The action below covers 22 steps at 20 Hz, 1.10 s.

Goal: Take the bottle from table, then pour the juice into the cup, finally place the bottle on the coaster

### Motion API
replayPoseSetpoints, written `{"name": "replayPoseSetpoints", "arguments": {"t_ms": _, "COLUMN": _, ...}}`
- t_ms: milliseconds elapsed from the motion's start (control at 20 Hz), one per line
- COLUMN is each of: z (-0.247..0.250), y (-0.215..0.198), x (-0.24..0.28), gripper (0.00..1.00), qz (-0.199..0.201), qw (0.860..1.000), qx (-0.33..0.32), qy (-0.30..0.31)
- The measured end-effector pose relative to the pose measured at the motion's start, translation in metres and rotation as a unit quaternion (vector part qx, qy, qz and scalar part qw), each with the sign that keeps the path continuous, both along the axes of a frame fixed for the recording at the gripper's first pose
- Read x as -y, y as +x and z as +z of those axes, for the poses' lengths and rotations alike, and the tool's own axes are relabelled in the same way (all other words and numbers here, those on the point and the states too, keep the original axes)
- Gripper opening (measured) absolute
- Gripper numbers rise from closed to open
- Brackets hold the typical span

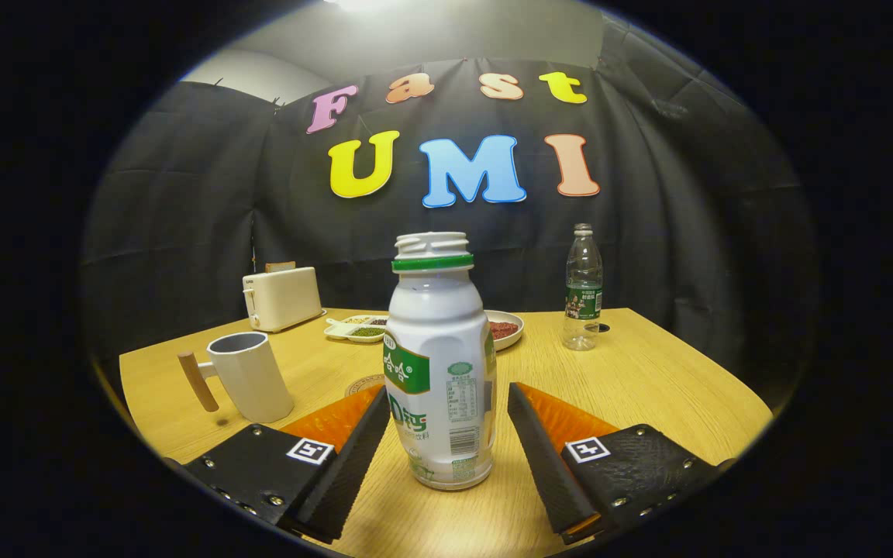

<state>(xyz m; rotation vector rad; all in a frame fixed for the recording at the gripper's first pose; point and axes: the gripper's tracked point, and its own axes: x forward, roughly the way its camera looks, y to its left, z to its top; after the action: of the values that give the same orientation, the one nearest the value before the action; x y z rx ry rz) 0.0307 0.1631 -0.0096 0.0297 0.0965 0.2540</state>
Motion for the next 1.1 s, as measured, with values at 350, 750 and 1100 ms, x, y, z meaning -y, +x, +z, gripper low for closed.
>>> {"name": "replayPoseSetpoints", "arguments": {"t_ms": 350, "z": -0.0038, "y": 0.0016, "x": 0.0008, "gripper": 0.79, "qz": -0.012, "qw": 1.000, "qx": 0.000, "qy": -0.016}}
{"name": "replayPoseSetpoints", "arguments": {"t_ms": 750, "z": -0.0023, "y": 0.0010, "x": 0.0046, "gripper": 0.74, "qz": -0.029, "qw": 0.999, "qx": 0.007, "qy": -0.020}}
{"name": "replayPoseSetpoints", "arguments": {"t_ms": 1100, "z": -0.0020, "y": -0.0001, "x": 0.0019, "gripper": 0.74, "qz": -0.040, "qw": 0.998, "qx": 0.012, "qy": -0.038}}
